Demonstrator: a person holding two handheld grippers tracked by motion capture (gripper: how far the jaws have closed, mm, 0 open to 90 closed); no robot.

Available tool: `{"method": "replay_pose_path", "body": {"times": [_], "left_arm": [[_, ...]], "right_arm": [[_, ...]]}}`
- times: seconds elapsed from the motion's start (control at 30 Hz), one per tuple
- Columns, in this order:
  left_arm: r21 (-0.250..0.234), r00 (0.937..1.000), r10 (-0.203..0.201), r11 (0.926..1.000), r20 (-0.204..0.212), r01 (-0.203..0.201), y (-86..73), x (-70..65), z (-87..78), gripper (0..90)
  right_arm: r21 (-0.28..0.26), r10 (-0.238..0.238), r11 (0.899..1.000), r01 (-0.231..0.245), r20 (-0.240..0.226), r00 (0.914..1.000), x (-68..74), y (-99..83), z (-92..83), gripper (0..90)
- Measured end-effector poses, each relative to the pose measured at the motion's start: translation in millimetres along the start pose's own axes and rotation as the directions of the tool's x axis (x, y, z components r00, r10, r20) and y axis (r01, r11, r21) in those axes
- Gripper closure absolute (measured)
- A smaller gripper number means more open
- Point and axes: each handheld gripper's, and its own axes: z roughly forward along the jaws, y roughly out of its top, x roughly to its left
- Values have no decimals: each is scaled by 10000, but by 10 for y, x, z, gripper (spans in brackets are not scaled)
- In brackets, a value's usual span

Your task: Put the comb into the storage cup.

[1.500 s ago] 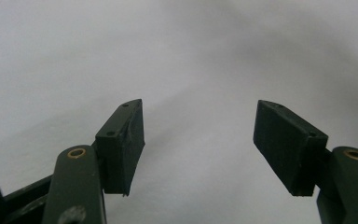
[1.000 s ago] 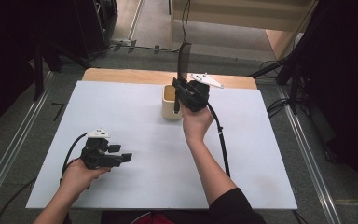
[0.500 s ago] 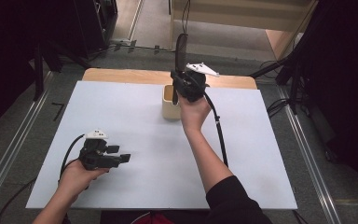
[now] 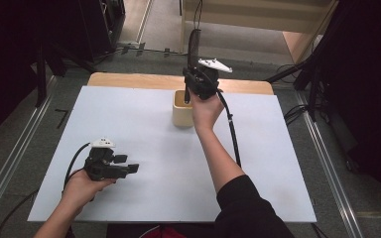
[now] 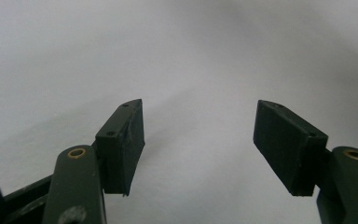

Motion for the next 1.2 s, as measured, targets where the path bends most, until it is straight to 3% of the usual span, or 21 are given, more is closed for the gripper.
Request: {"method": "replay_pose_path", "body": {"times": [0.37,0.77,1.2], "left_arm": [[15,9999,43,10000,136,-44,-1,-3,7,350],[-106,9999,16,9999,127,-15,2,-5,-3,351],[-121,9999,46,9999,103,-45,2,-5,-8,351]], "right_arm": [[125,254,9996,-258,356,9990,-84,-62,161,700],[408,-166,9991,142,598,9981,-70,-180,248,700],[498,-179,9986,148,618,9979,-115,-247,254,700]]}}
